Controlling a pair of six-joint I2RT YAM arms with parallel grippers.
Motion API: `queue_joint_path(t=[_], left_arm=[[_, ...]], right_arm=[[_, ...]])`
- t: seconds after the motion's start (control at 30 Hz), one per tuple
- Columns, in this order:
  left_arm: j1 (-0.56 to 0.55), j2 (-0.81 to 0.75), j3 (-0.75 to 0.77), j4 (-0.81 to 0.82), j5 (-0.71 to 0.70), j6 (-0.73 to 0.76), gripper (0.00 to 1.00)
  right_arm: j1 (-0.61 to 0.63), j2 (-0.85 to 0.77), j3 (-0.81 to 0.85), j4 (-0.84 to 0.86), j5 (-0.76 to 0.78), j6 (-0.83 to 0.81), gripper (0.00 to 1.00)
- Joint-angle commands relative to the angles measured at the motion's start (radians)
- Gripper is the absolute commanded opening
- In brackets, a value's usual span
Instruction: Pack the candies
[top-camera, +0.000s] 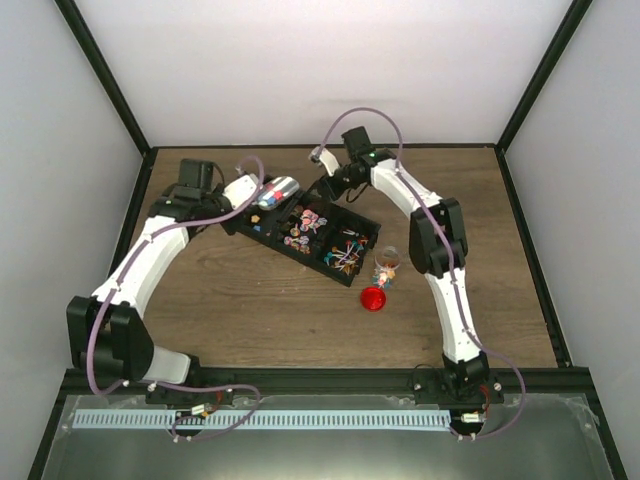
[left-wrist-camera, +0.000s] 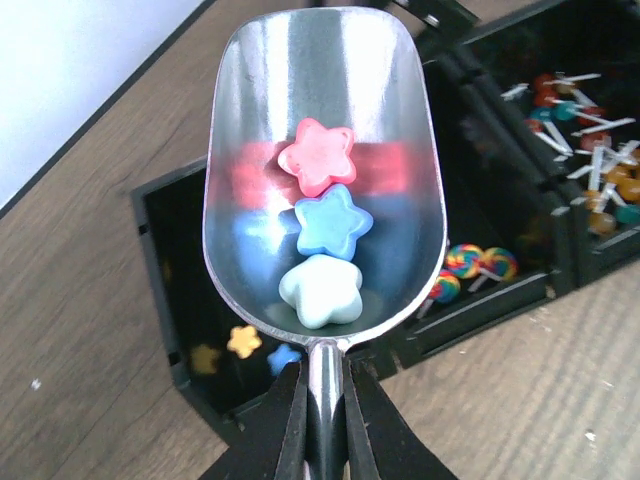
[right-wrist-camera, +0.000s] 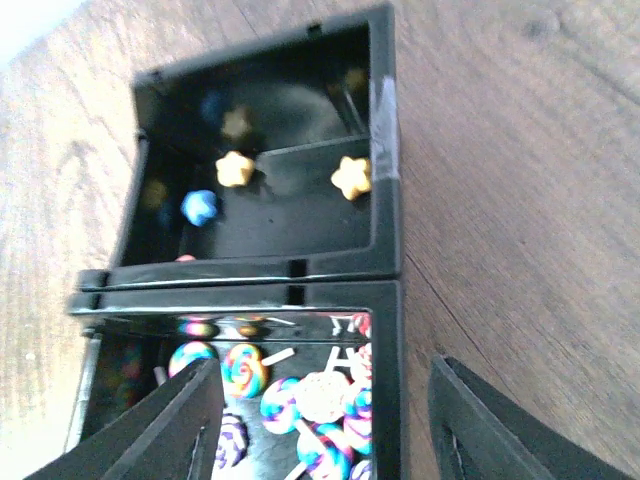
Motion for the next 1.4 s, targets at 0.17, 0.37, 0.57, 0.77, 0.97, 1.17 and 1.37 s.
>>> queue_joint_path(t=[0.17,0.37,0.57,0.77,0.97,1.17,1.37], left_arm=[[-0.194,-0.019,0.116,-0.192,0.068,0.175,0.04],[-0.32,0.019,0.168,-0.253,0.046,0.224,0.04],[-0.403,0.111,0.268,-0.325,0.038,0.255,0.04],[-0.469,0.213,0.372,-0.375,0.005,0.288,0.04],[-0.526,0.268,0.421,-0.423,-0.032,0.339,0.04],[-0.539,0.347,0.536,-0.492,-0.043,0.304,0.04],[-0.552,0.388,0.581,-0.534,-0.076,0.3,0.04]], right_arm=[[-0.098,-0.267,-0.124,-0.086,-0.162,-0.048,0.79],[-0.224,-0.394,-0.298,-0.131,-0.198,-0.087,0.85],[-0.327,-0.514,-0.484,-0.156,-0.221,-0.126,0.88],[-0.401,-0.605,-0.636,-0.143,-0.227,-0.134,0.95],[-0.437,-0.643,-0.718,-0.149,-0.225,-0.144,0.99],[-0.441,-0.678,-0.796,-0.127,-0.216,-0.15,1.0],[-0.441,-0.695,-0.844,-0.082,-0.217,-0.107,1.0]])
